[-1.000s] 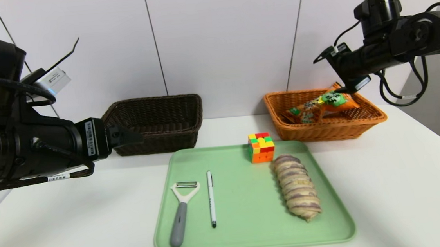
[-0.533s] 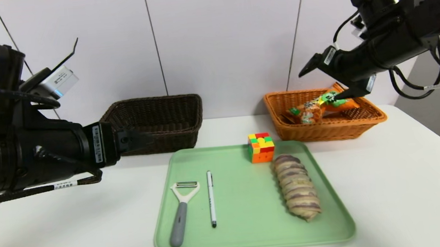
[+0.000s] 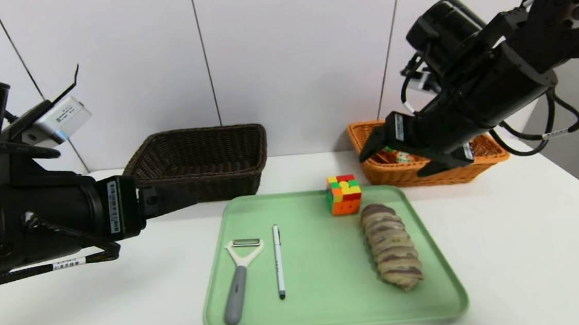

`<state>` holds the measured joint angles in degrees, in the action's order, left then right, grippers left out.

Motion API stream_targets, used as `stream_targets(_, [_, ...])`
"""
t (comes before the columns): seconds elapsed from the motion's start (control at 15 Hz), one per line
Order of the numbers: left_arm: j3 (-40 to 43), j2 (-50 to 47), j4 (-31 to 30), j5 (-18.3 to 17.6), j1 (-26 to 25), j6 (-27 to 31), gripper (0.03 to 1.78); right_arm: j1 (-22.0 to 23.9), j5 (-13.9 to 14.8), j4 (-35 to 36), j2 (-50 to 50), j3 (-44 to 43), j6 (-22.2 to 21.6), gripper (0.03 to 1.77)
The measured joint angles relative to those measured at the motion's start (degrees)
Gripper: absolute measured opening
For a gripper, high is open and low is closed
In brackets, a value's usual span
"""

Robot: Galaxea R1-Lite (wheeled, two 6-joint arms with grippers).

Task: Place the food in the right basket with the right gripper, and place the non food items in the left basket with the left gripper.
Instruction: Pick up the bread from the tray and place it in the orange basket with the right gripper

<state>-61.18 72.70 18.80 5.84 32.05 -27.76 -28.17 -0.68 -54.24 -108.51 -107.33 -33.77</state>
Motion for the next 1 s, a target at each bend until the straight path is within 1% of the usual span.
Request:
stream_targets(0.13, [0.2, -0.4, 0.0, 0.0, 0.0, 0.0, 1.69, -2.1, 1.1, -4.7, -1.5, 0.2, 1.7, 1.69])
stream_targets(0.27, [0.2, -0.9, 0.0, 0.1, -0.1, 0.0, 1.69, -3.2, 3.5, -9.0, -3.7, 0.0, 3.0, 1.70])
stream_targets(0.33, [0.2, -1.1, 0.0, 0.1, -0.1, 0.1, 1.69, -3.3, 4.6, -9.7, -4.8, 0.0, 3.4, 1.70])
stream_targets(0.4, [0.2, -1.3, 0.0, 0.0, 0.0, 0.1, 1.69, -3.2, 5.0, -9.9, -5.7, 0.2, 3.5, 1.70])
stream_targets(1.0, [0.8, -2.3, 0.1, 0.1, 0.0, 0.1, 1.69, -2.9, 4.9, -9.8, -13.6, 0.3, 3.1, 1.70])
